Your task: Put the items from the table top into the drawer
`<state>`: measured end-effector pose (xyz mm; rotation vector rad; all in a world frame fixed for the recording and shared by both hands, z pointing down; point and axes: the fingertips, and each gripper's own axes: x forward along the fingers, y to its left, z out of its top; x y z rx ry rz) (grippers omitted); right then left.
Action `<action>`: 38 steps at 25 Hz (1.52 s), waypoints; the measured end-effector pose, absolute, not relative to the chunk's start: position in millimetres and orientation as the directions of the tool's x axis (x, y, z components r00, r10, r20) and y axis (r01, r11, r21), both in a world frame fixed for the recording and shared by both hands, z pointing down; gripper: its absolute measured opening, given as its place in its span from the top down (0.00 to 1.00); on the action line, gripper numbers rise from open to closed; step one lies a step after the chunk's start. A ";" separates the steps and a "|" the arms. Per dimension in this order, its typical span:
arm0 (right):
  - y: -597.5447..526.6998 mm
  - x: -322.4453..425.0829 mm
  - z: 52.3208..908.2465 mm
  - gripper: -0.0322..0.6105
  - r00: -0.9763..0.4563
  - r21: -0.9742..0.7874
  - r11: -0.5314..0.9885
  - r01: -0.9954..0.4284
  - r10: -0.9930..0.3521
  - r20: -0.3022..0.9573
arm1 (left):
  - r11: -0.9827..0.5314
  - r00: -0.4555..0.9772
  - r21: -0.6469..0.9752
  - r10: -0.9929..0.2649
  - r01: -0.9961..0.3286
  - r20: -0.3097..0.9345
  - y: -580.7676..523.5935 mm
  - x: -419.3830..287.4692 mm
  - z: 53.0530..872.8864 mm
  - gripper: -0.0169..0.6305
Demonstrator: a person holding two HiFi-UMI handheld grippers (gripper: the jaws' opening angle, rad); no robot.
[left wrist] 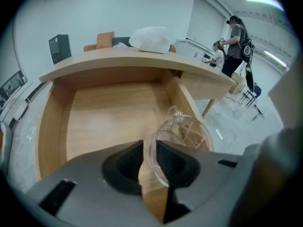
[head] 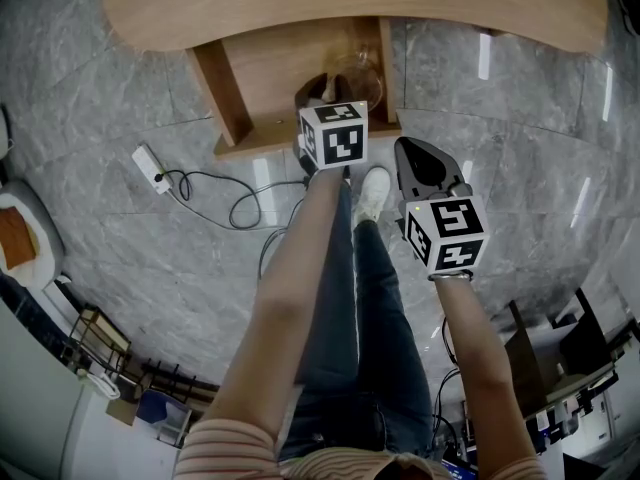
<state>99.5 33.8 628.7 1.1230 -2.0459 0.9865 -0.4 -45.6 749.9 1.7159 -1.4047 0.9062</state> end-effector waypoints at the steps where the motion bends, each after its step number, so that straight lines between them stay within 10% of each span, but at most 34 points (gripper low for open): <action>1: 33.3 99.8 627.8 0.94 -0.463 -0.319 0.366 -0.874 -0.432 0.774 | -0.141 0.157 0.102 -0.471 -0.985 0.868 -45.1 -0.1 749.0 0.85; 38: 30.5 101.2 391.4 0.94 -0.546 -0.292 0.464 -0.837 -0.667 0.507 | -0.251 0.363 0.265 -0.701 -0.931 0.614 11.5 5.3 446.2 0.91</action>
